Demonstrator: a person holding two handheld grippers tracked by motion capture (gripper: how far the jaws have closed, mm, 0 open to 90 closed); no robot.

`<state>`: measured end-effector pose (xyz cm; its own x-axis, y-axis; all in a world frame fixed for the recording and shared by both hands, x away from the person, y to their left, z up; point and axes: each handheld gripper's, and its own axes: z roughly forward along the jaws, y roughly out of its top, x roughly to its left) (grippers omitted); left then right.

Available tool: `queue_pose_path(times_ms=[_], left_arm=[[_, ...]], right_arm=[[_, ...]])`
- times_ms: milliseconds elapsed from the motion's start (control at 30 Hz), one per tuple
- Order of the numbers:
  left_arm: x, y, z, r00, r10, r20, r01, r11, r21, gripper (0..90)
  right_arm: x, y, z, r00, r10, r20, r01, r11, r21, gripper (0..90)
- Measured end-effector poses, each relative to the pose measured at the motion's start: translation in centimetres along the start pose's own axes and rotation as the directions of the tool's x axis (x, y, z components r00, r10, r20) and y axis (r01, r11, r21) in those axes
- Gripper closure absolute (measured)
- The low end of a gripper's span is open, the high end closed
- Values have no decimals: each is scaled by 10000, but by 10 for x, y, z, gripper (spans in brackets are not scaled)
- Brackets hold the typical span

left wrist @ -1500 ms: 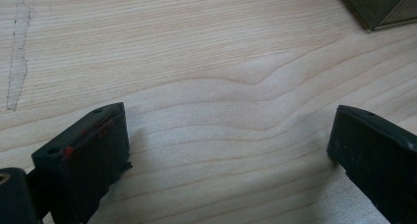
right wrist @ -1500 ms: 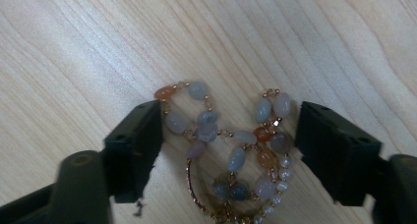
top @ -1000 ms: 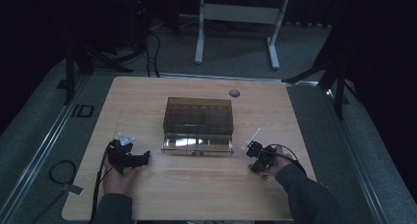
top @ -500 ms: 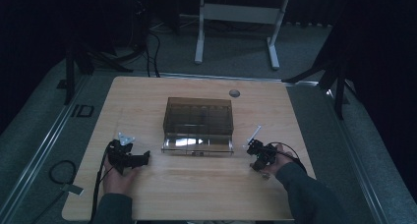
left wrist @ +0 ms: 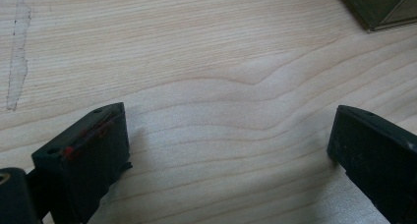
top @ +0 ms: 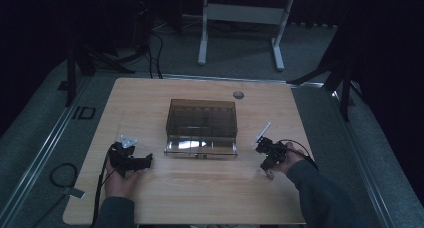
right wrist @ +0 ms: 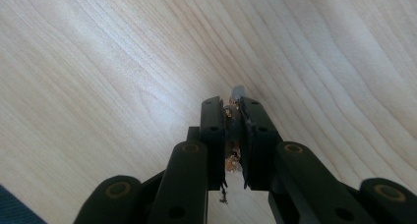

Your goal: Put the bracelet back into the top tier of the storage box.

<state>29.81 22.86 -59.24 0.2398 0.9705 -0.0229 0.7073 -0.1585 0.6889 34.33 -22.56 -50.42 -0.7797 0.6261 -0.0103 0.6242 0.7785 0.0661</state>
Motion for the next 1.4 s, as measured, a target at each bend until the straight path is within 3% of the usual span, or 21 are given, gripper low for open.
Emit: queue_pose_path(times_ms=[900,1400], left_arm=[[0,0,0,10000,-2,0,2,10000,-2,22],[0,0,0,10000,0,2,0,10000,-1,22]], right_arm=[[-6,3,-31,9997,-211,-76,212,9997,94,817],[-4,9,-40,9989,-458,-124,460,9988,163,817]])
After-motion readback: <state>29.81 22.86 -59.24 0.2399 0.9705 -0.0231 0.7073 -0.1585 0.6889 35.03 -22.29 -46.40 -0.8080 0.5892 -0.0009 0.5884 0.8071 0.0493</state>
